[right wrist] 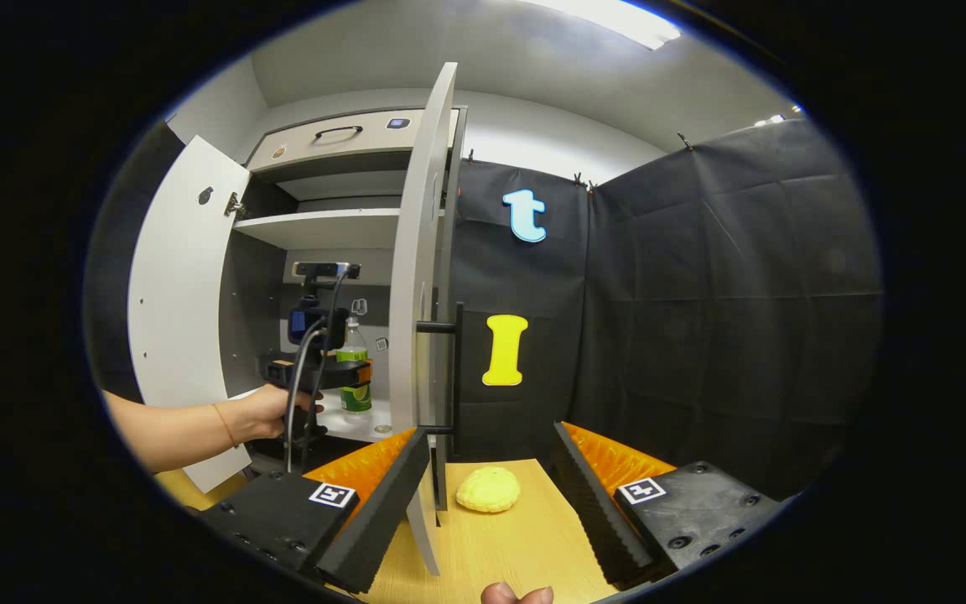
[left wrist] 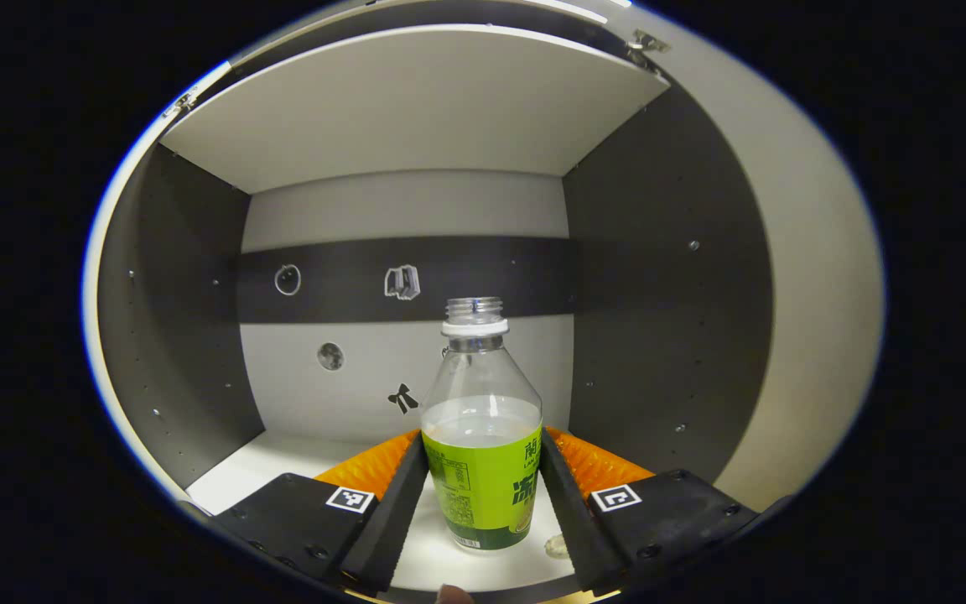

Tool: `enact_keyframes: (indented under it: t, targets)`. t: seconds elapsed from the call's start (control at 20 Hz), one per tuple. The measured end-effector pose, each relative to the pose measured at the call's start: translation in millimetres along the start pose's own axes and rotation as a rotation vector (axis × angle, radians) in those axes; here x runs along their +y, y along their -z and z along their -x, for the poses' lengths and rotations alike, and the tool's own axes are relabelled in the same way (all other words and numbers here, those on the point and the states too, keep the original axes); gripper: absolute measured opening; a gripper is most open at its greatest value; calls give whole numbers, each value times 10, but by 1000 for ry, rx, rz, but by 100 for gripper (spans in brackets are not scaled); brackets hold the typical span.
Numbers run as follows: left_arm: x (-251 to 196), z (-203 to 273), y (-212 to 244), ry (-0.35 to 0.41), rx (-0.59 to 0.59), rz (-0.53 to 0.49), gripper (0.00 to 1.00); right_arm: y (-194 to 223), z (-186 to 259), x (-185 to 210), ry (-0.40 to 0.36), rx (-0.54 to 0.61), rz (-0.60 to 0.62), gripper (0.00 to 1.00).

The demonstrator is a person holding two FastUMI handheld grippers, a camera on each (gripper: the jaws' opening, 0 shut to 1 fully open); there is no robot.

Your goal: Grasp the bottle in the cabinet with the left hand and place it on the coaster, then close the right door with the right hand and the left door with the left hand.

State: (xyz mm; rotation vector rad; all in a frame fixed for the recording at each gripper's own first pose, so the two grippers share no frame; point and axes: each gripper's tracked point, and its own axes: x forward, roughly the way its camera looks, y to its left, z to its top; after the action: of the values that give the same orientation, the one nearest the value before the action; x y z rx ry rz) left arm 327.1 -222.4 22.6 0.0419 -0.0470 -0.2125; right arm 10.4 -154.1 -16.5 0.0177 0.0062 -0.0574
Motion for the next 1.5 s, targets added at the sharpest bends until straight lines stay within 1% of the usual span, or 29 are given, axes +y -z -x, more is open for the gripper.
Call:
enact_keyframes:
  t: [0.25,0.5,0.7,0.9,0.95,1.05,1.15,1.35,1.4,1.5]
  targets:
    - [179,806,-91,23,-35,5,79,-54,44,196,-20,-13,-12,97]
    - [343,1522,22,23,-36,1,79,-112,98,362,-35,-33,-3,98]
    - [346,2003,301,28,-6,-16,79,-151,135,454,-39,-46,7,98]
    - [325,2437,598,26,-17,-15,79,-214,185,485,-34,-69,26,98]
    - [333,2534,692,19,-17,-6,78,-229,194,492,-33,-73,24,98]
    - [313,2720,870,8,-25,15,79,-241,227,508,-34,-73,18,97]
    - [305,2890,1057,-2,-37,7,79,-251,236,518,-33,-73,14,97]
    - [175,3186,1492,23,-37,-72,79,-290,252,537,-37,-77,17,97]
    - [150,3251,1633,28,-22,-74,79,-289,257,549,-40,-73,15,97]
    - [88,3378,1899,37,6,-47,79,-302,260,555,-44,-70,16,97]
